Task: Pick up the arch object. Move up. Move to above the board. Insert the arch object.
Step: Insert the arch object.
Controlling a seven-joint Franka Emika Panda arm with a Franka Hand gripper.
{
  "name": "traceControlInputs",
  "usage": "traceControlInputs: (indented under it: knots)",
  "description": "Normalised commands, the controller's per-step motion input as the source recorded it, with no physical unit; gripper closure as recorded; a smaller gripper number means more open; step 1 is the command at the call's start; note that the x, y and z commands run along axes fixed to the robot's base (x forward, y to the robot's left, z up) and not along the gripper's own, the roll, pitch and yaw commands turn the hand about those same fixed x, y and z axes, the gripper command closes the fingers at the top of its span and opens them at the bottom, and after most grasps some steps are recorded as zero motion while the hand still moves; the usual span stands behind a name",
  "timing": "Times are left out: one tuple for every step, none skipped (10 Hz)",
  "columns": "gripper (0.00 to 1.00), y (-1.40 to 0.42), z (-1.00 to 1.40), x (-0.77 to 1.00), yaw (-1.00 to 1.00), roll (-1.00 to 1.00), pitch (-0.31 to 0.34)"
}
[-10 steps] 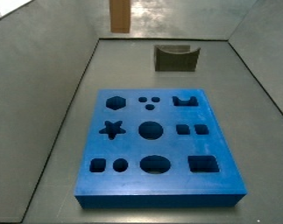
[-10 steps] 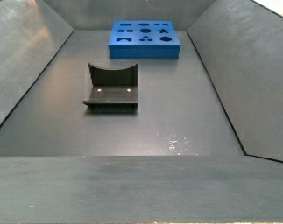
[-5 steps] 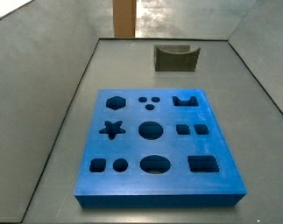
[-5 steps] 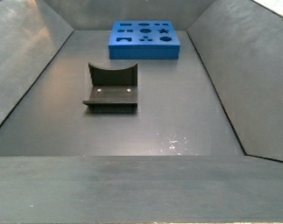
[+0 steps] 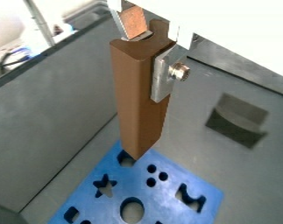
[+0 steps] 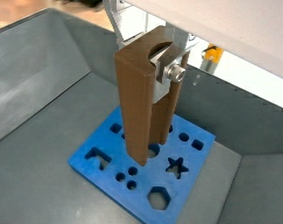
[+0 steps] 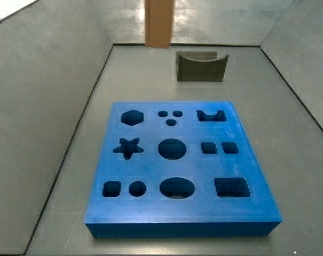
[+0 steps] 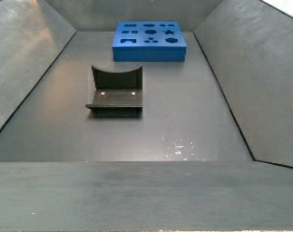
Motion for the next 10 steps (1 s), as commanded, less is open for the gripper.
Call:
traceControlInputs:
  knots:
    - [1.00,0.00,0.00,0.39,-0.72,0.00,0.000]
    - [1.00,0.00,-0.06,0.49,-0.64,0.00,-0.004]
    - [1.00,0.00,-0.13,0.50,-0.64,0.00,0.000]
    - [1.00,0.00,-0.15,0.55,-0.60,0.01,0.000]
    - [1.00,0.00,-0.21,0.57,-0.58,0.04,0.000]
    - [1.00,0.00,-0.21,0.45,-0.69,0.03,-0.003]
    - [1.00,0.00,-0.20,0.29,-0.82,0.02,-0.010]
    - [1.00,0.00,-0.18,0.25,-0.87,0.01,-0.013]
    - [1.00,0.00,-0.18,0.19,-0.92,0.00,-0.021]
    - [1.00,0.00,-0.17,0.09,-0.99,0.00,-0.016]
